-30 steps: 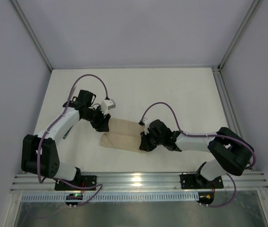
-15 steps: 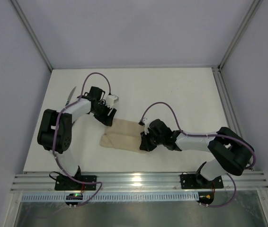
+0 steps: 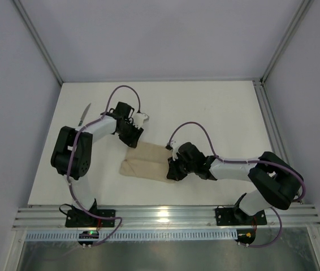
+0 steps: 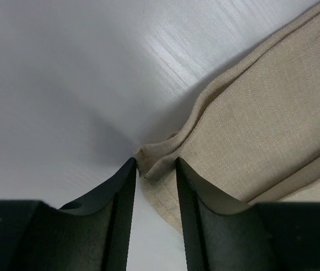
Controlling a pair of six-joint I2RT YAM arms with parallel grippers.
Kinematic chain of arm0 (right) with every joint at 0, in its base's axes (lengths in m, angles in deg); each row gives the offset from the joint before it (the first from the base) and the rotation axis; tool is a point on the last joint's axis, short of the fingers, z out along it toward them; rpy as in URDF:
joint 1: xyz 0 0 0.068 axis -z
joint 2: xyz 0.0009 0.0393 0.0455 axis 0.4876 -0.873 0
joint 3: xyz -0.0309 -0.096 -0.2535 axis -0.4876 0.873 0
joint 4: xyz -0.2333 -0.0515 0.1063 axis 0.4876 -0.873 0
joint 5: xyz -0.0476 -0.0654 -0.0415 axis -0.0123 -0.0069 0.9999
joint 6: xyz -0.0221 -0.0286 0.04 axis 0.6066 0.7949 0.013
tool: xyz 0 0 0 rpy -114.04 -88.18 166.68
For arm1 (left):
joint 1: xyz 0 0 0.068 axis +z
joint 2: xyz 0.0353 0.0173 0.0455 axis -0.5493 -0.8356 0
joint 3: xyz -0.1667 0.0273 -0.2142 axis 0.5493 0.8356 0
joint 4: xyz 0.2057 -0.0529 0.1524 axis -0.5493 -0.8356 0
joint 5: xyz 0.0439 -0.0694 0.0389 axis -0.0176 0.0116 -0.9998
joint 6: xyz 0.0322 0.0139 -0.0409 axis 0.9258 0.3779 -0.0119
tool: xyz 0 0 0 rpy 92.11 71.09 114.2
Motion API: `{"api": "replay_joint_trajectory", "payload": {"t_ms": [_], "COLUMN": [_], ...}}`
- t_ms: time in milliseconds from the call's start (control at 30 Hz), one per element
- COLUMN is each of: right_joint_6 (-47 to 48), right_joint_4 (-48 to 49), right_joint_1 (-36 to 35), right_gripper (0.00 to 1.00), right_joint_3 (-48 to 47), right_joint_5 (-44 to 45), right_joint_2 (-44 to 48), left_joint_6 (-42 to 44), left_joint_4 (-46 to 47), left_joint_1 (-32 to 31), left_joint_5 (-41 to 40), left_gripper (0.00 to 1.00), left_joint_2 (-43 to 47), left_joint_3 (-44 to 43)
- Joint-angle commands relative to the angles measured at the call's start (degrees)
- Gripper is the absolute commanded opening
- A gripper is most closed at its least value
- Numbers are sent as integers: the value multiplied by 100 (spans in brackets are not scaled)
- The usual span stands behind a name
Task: Fold the napkin into a case and place the utensils inside
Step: Fold the lower triangle-folded napkin at the center of the board.
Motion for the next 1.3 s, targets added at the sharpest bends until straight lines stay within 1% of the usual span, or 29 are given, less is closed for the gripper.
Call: {"api": "replay_joint_trajectory", "payload": {"t_ms": [0,33,100,133,167,233,267,367,400,433,500,633,733,833,1000,1033,1100,1167,1267], "right_joint_6": [126,108,91,82,56,38,29,-6,-32,-59,-120,-278,-471,-700,-1078,-1113,-1192,-1245,-1307], "right_joint_4": [-338,-346,-346,-346,-355,-364,-364,-381,-382,-373,-373,-373,-294,-92,67,93,111,111,172], "right_joint_1": [46,55,90,90,107,151,178,239,257,266,292,406,450,442,450,459,459,468,494], "right_gripper": [10,10,10,10,10,10,10,10,10,10,10,10,10,10,10,10,10,10,10], "right_joint_3": [8,17,17,26,34,69,78,79,79,61,43,35,43,52,52,61,87,96,157], "right_joint_5": [109,100,91,91,91,91,82,74,74,56,39,21,56,12,82,82,109,135,153], "right_joint_2": [-53,-53,-53,-44,-35,17,26,61,53,18,-26,-123,-158,-307,-606,-615,-607,-589,-580], "left_joint_6": [-20,6,33,59,77,86,77,33,42,85,252,787,1367,1895,2063,2072,2080,2212,2458], "left_joint_4": [-512,-556,-705,-714,-723,-697,-679,-364,-189,-135,-160,-458,-740,-960,-671,-671,-723,-689,-688], "left_joint_1": [-101,-110,-110,-102,-102,-32,-14,30,30,30,30,21,-14,-207,-655,-812,-936,-1138,-1279], "left_joint_5": [400,471,594,629,691,963,1042,1122,1122,1157,1184,1219,1263,1079,885,902,859,736,446], "left_gripper": [35,25,15,1,0,0,0,0,0,0,0,0,0,0,0,0,0,0,0], "left_joint_2": [-277,-234,-172,-128,29,258,555,1101,1468,1646,2049,2464,2623,2815,3299,3343,3379,3397,3405], "left_joint_3": [153,180,206,215,259,312,364,548,697,777,918,1137,1400,1751,2210,2236,2342,2595,2929]}}
